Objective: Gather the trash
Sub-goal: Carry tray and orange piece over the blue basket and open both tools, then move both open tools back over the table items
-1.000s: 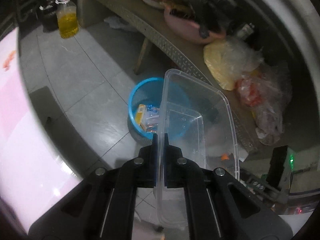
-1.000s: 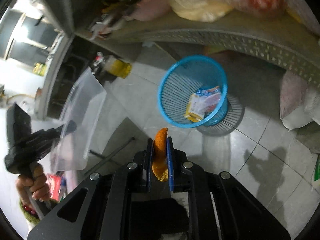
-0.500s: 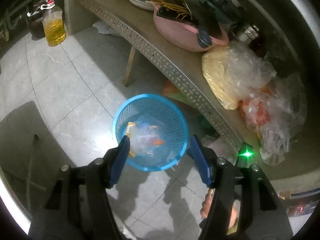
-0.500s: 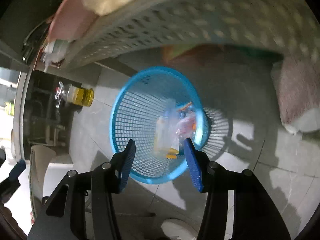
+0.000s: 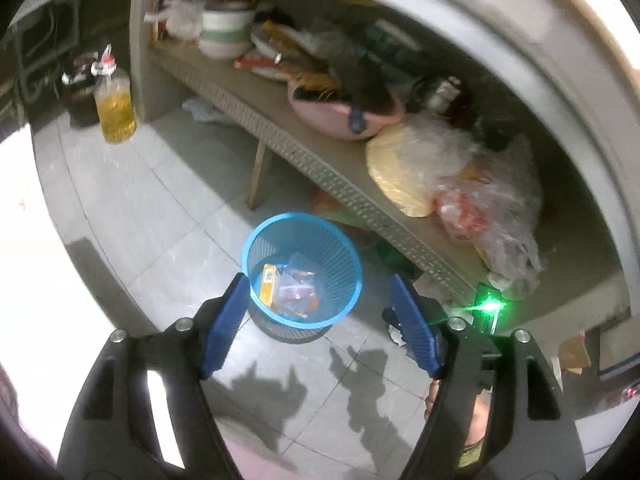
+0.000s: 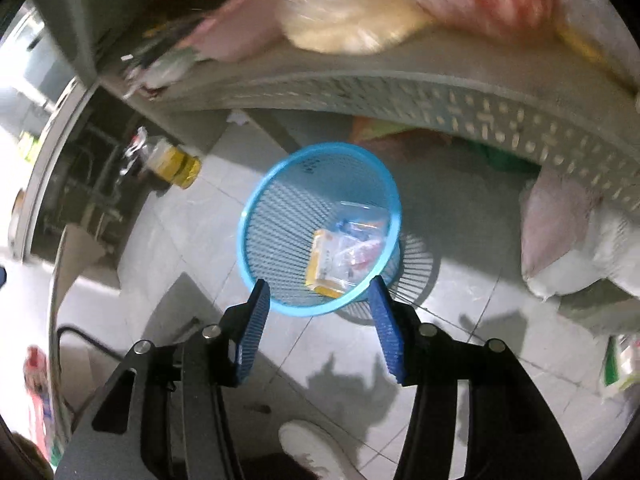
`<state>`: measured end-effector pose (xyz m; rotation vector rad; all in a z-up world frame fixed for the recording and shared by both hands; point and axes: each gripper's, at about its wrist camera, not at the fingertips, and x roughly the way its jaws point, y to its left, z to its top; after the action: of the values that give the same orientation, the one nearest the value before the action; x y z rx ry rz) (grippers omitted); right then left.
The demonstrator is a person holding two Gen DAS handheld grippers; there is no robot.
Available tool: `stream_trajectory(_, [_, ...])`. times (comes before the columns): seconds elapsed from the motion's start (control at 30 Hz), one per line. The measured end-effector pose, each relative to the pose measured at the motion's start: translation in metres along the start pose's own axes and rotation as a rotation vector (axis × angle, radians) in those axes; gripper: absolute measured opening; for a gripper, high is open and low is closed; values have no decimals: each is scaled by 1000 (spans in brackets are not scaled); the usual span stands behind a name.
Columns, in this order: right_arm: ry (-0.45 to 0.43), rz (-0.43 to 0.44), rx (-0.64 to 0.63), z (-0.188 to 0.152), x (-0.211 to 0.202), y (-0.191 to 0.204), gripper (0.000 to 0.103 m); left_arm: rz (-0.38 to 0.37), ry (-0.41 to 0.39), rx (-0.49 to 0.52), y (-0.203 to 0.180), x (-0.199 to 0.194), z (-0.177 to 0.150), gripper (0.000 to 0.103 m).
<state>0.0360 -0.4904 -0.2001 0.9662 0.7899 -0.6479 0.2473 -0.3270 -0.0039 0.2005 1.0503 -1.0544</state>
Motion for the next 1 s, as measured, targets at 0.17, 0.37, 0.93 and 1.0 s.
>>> stream_trajectory(0.17, [-52,1,-128,-16,-56,34,65,-5,-51,62,-11,-51,-34,74])
stream_trajectory(0.37, [-106,-17,-291,-33,-116,73,82,44,-118,22,4,-104,-82,80])
stream_trajectory(0.93, [-257,-224,-637,-103,-184,180,96,197,-253,-149,65,-201,-164,82])
stream_trajectory(1.0, [-280,-244,-691,-115,-186,193,96,213,-260,-158,69,-208,-170,82])
